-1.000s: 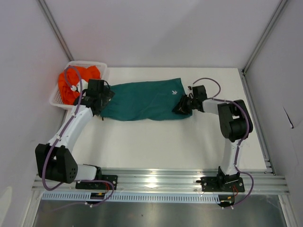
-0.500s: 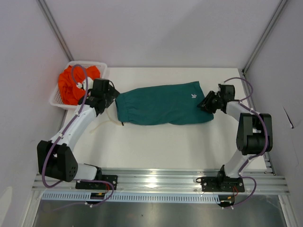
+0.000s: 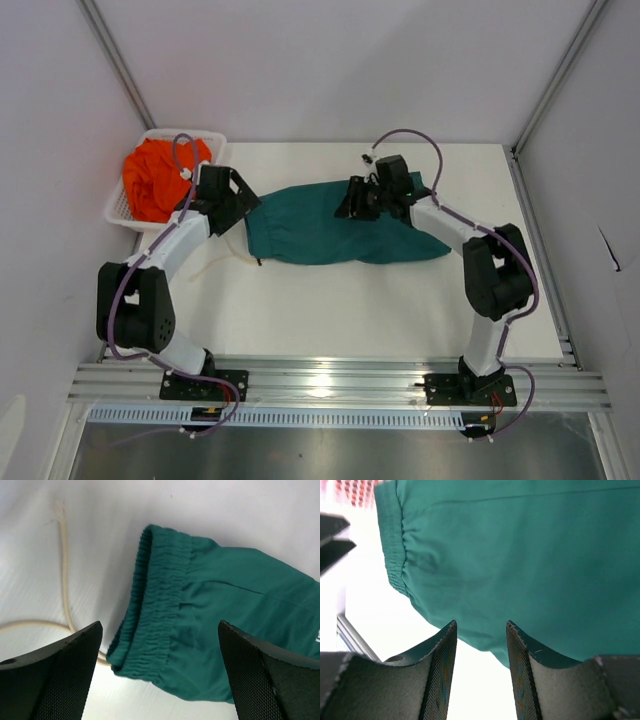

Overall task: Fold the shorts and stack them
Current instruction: Fold the shorts

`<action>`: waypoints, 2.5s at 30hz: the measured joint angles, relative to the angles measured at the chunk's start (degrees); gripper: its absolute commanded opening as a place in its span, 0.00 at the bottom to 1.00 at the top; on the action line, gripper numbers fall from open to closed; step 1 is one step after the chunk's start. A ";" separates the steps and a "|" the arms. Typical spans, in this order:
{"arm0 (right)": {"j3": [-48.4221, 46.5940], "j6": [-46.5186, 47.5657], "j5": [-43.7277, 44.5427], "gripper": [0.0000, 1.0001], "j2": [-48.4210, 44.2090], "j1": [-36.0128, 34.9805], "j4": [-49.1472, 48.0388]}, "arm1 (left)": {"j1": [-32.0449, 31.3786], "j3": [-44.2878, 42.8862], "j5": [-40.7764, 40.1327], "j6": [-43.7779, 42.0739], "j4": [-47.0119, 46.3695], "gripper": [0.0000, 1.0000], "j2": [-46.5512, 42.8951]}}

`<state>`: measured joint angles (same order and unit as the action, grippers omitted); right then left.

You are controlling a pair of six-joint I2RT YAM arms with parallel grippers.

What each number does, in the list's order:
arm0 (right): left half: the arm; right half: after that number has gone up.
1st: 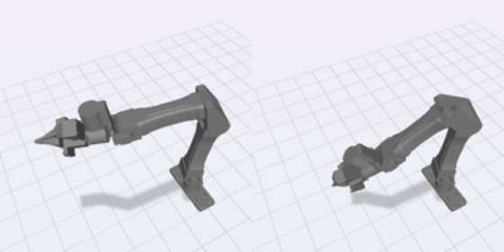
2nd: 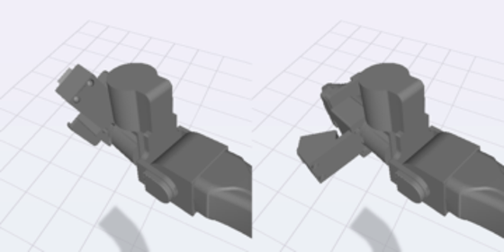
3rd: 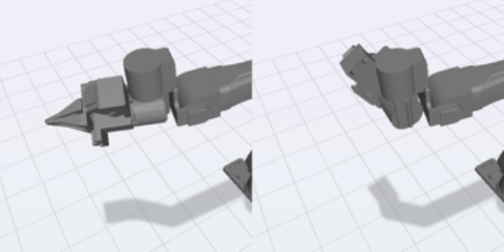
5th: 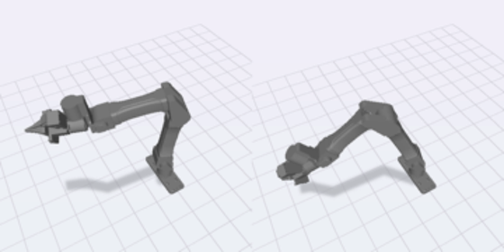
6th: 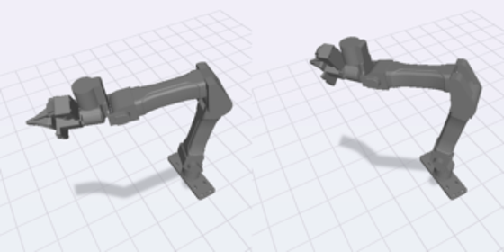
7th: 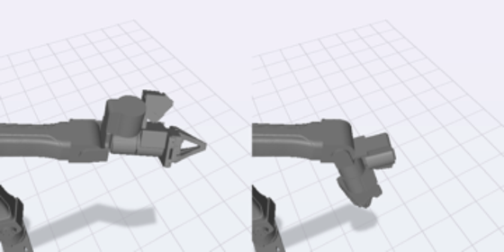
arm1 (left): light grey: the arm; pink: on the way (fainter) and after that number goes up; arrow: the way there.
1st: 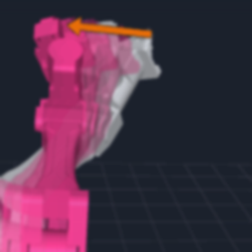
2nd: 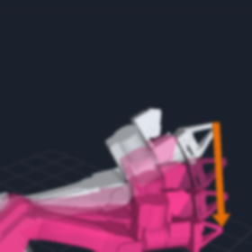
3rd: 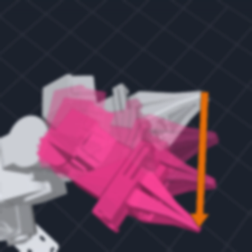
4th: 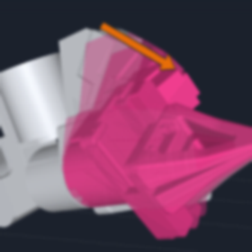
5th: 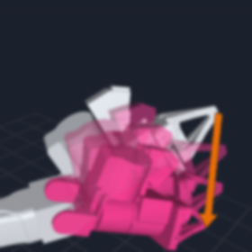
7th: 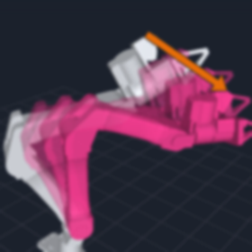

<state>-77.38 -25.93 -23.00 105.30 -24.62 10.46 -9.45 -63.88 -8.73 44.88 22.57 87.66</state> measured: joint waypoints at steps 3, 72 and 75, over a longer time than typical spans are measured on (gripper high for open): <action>-2.16 0.00 -0.04 0.52 3.98 -2.51 -0.98 | 2.14 0.74 2.23 -1.62 -2.49 0.97 1.42; 9.14 9.70 8.63 0.67 -3.76 -8.33 9.09 | -11.02 12.26 6.45 -3.93 -7.08 0.99 0.81; 9.14 10.29 8.55 0.74 -6.51 -10.56 7.54 | -9.92 14.86 8.35 -3.82 -9.14 0.99 -4.11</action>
<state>-68.25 -15.64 -14.46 98.78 -35.18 18.00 -19.38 -49.01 -0.38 41.06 13.43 83.55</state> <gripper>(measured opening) 0.700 0.989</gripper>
